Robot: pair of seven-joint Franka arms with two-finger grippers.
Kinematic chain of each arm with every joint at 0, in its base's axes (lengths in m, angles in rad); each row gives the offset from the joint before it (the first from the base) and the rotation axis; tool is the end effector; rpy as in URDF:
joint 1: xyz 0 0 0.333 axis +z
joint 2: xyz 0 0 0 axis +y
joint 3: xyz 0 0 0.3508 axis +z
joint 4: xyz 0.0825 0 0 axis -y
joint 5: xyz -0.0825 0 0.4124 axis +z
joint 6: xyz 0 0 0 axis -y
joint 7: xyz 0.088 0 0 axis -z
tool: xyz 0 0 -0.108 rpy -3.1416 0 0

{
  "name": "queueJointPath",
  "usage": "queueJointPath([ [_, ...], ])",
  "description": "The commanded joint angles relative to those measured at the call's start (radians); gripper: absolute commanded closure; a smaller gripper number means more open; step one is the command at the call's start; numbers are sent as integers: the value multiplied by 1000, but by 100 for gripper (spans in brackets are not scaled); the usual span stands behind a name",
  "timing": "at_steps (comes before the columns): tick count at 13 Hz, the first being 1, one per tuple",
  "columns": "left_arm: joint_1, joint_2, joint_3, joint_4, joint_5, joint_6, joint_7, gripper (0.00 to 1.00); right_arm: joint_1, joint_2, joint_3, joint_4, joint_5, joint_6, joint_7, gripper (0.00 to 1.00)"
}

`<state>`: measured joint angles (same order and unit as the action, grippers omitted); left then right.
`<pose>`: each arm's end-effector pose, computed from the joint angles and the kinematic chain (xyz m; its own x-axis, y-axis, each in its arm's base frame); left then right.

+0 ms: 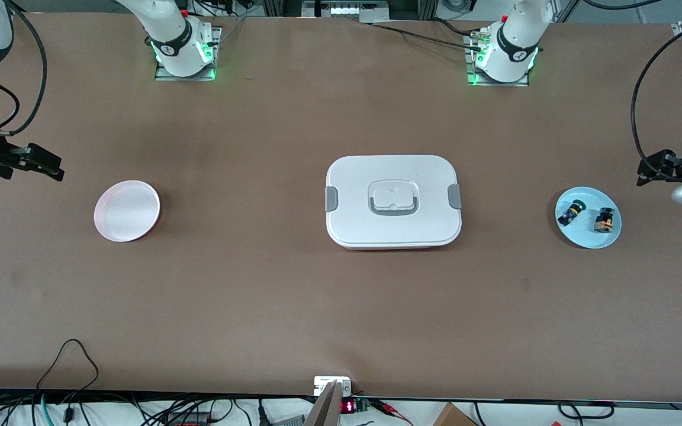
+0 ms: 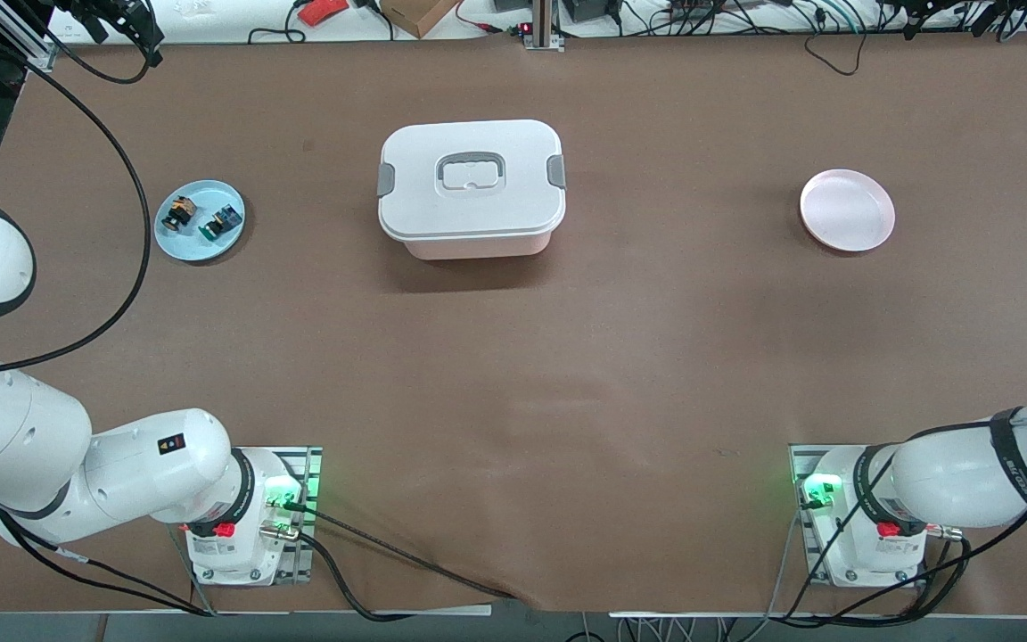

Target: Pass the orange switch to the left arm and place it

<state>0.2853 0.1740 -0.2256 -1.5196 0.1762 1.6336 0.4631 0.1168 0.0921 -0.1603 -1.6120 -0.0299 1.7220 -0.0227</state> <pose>0.6388 0.0681 0.5860 0.9108 -0.3977 -0.1109 -0.4082 -0.9078 -0.0964 0.6232 -0.0256 0.5961 0.9997 -0.0154 0.0179 -0.0162 -0.9989 0.0447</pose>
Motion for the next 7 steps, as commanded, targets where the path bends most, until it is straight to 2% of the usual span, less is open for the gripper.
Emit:
queueJointPath([
  [1,-239,-77,254,-77,-46,-9,19,0,-6,-5,1,17,15,-18,-22,0],
  [2,-258,-96,276,-98,-85,-8,11,0,-3,-5,2,17,7,-27,-20,0],
  [7,-252,-175,276,-220,-133,26,-176,0,-5,-5,1,18,10,-79,-17,0],
])
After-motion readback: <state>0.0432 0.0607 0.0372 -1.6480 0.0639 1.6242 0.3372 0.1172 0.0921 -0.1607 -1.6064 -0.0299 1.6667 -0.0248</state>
